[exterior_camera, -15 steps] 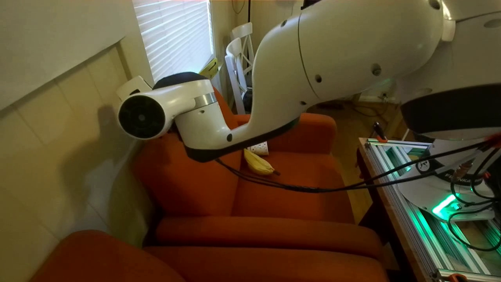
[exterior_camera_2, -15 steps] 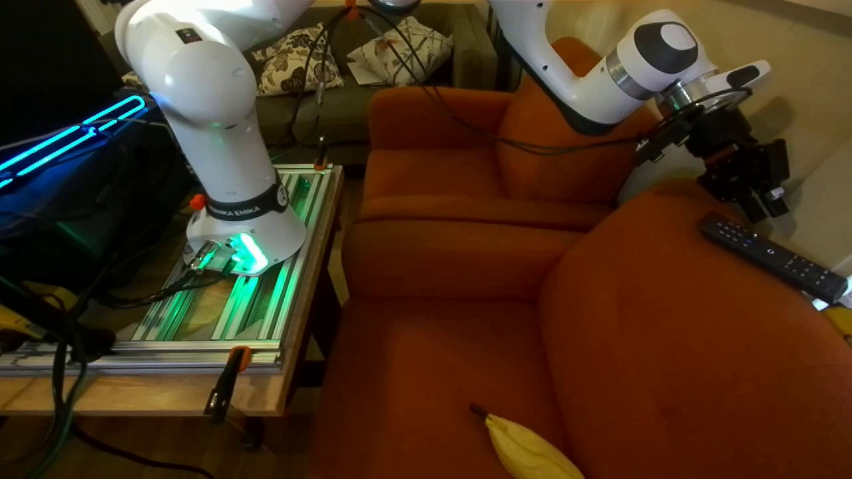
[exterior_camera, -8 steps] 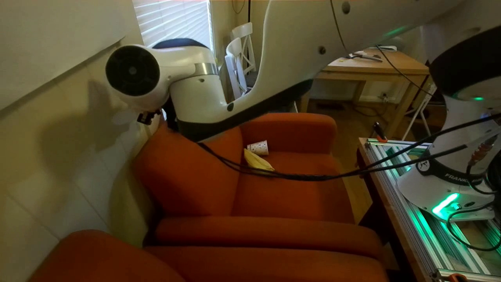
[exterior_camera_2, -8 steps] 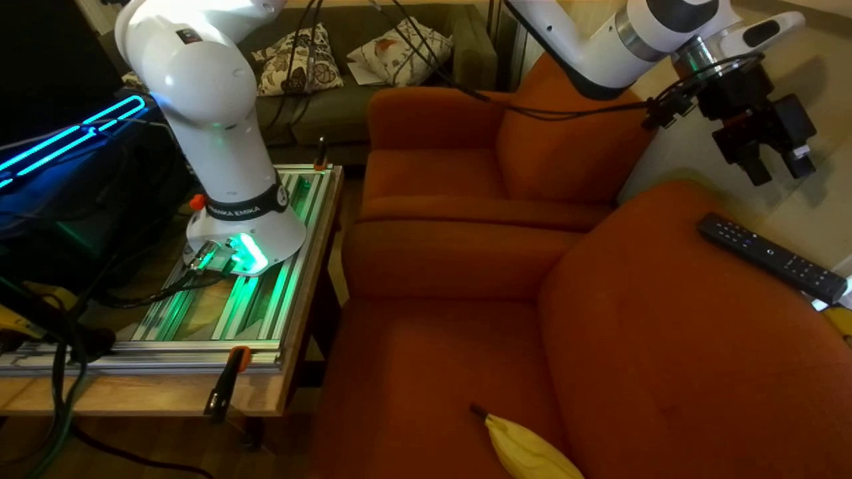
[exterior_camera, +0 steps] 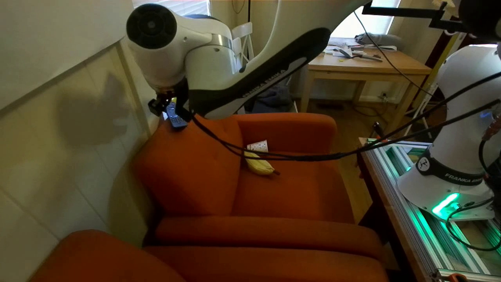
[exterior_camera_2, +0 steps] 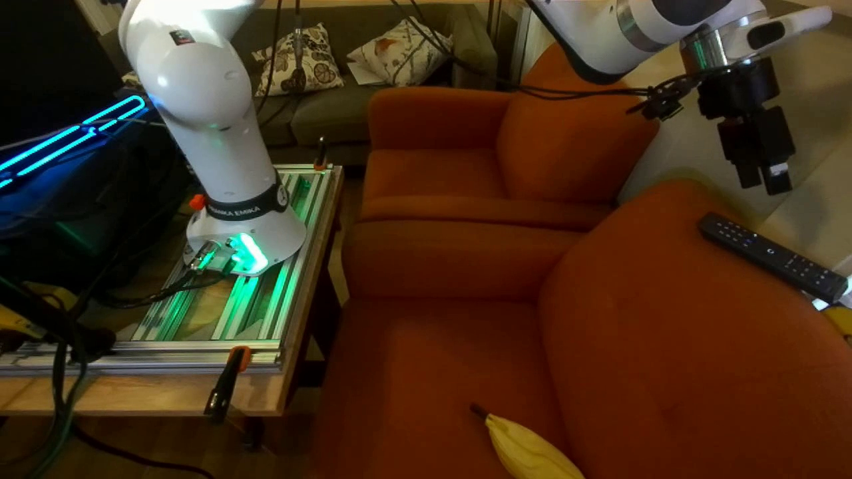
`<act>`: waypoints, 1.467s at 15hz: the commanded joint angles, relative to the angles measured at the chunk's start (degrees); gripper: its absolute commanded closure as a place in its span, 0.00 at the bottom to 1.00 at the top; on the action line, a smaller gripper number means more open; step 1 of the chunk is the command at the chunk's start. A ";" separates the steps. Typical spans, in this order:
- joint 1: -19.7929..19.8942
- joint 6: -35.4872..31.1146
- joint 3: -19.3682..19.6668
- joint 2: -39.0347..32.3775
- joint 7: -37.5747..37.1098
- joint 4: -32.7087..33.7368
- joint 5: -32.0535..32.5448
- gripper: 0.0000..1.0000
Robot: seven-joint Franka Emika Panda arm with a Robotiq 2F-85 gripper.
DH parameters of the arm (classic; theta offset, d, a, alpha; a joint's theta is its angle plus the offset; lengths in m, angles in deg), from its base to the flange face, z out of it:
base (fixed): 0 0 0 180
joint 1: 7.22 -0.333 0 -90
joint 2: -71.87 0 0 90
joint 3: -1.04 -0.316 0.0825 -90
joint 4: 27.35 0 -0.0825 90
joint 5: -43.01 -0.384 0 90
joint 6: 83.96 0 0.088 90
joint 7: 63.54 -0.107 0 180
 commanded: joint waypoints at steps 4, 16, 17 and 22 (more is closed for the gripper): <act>11.98 -2.39 -13.10 7.71 -4.23 -4.31 -3.16 0.00; 32.09 -14.55 -32.85 7.05 -2.97 -3.53 -18.88 0.00; 32.50 -15.19 -33.27 6.82 -2.61 -3.41 -19.61 0.00; 33.03 -16.77 -33.17 5.86 -0.71 -2.64 -20.45 0.00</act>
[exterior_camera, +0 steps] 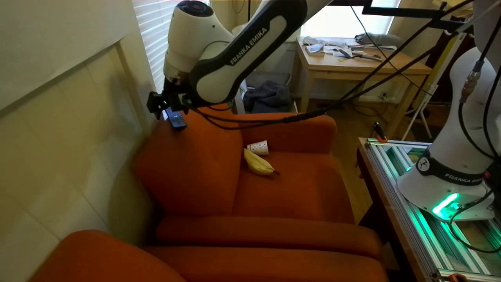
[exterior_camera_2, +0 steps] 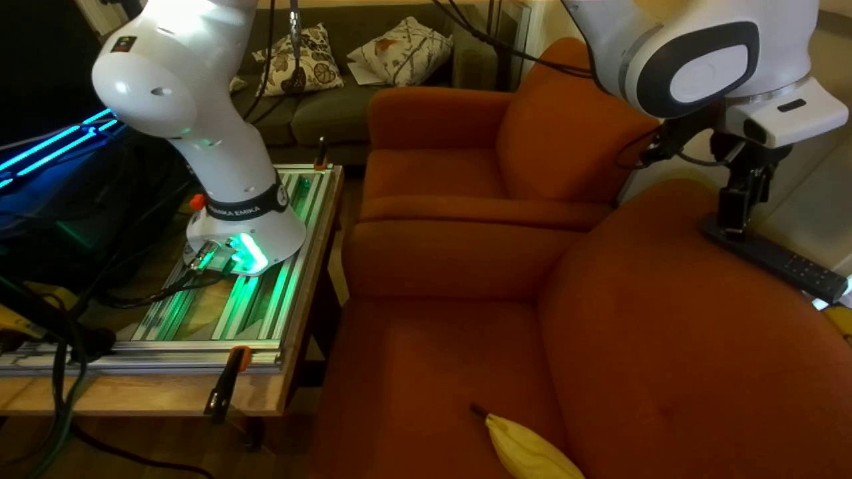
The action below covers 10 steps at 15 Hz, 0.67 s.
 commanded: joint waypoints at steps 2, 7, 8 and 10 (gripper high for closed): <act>1.08 -1.56 -0.86 -0.63 4.14 0.09 -1.86 0.00; 0.55 -0.97 0.19 -1.23 8.42 0.61 -0.85 0.00; 0.36 -1.20 0.50 -1.41 8.93 0.67 -0.78 0.00; 0.18 -1.26 1.00 -2.04 9.70 0.99 -0.79 0.00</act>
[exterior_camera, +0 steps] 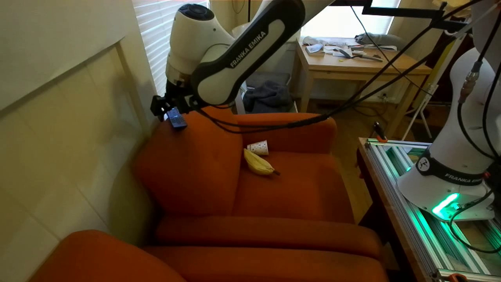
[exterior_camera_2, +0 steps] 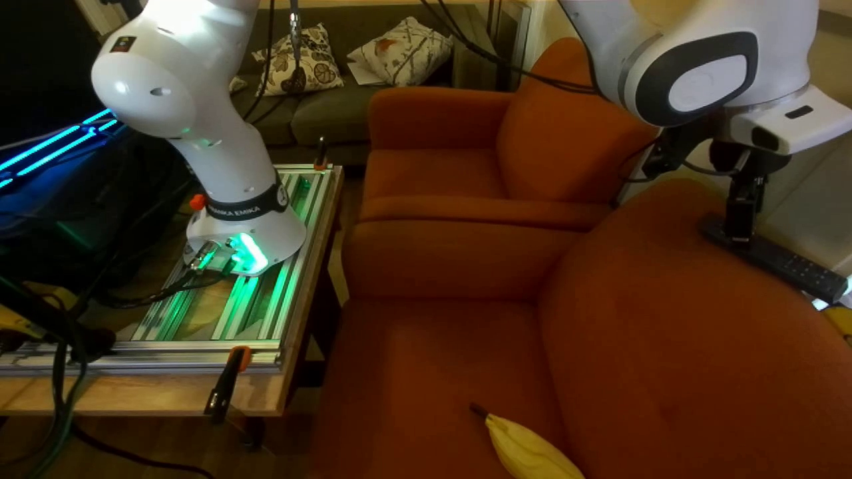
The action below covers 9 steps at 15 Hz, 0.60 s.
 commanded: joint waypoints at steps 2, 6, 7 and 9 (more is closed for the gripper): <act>-0.39 -0.93 1.32 -2.19 2.27 1.47 -0.83 0.00; -0.82 -0.52 2.41 -3.53 2.35 2.00 -0.67 0.20; -0.88 -0.51 2.59 -3.80 2.42 2.12 -0.69 0.28; -0.96 -0.24 2.83 -4.23 2.52 2.47 -0.77 0.41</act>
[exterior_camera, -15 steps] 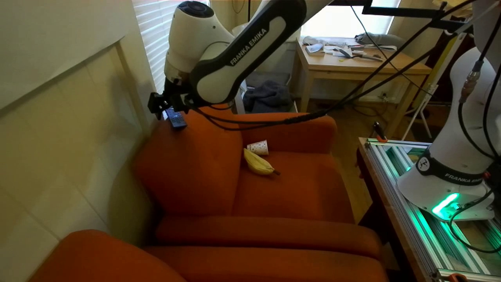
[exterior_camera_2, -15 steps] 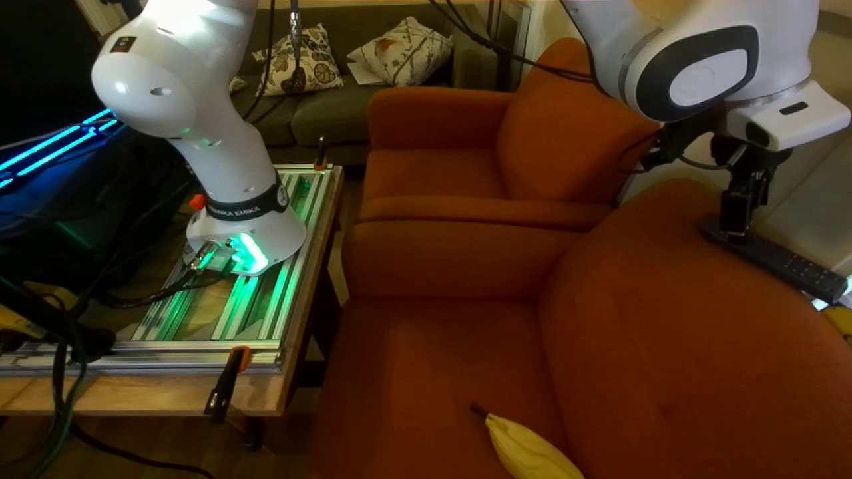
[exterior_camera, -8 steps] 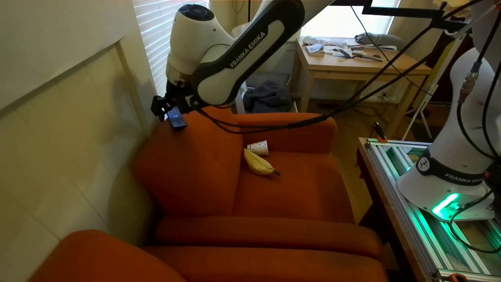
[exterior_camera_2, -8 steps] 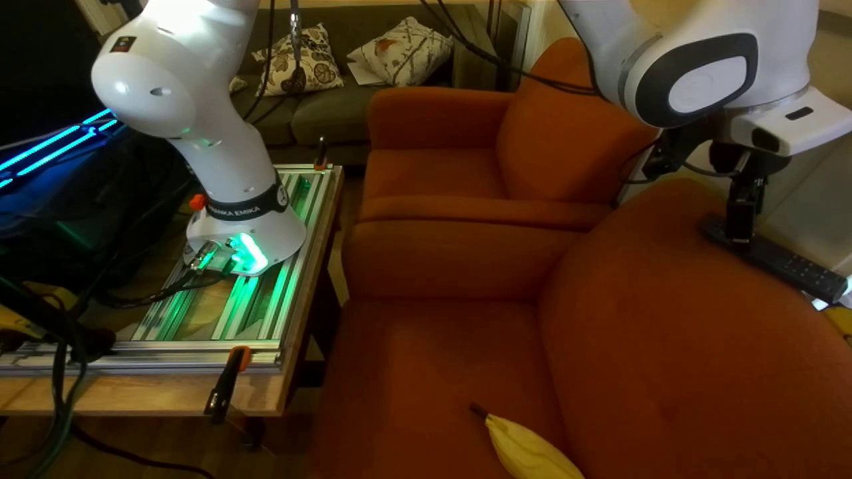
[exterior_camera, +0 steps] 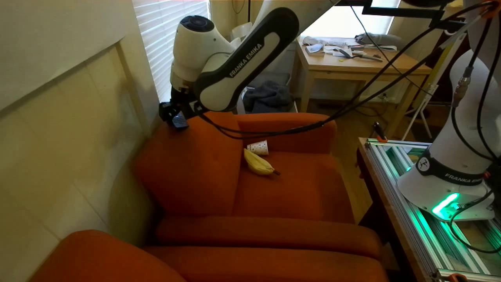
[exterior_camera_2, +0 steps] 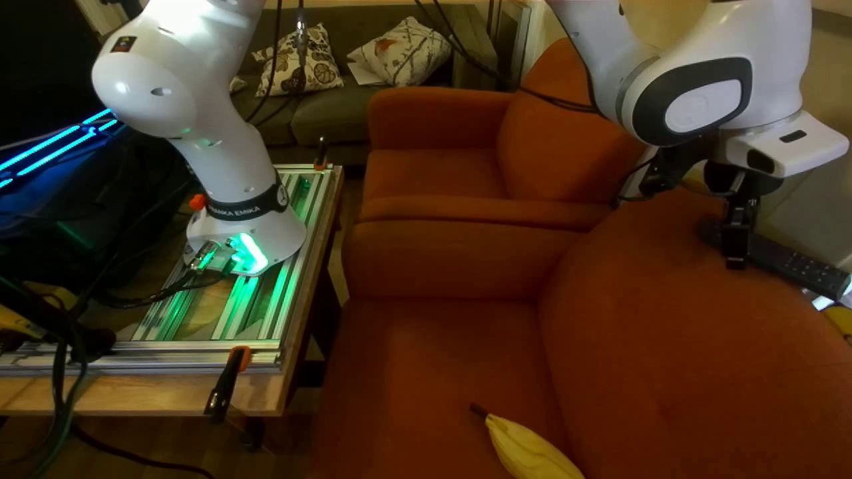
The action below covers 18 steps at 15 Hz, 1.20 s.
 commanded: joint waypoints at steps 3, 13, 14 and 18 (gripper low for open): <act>-0.53 0.25 0.83 -1.34 1.22 2.11 -1.07 0.63; -1.81 0.99 1.26 4.37 3.26 -4.56 0.01 0.76; -1.96 0.69 1.07 5.95 3.76 -6.57 0.04 0.76; -4.57 -0.09 2.69 11.45 3.42 -13.87 1.52 0.76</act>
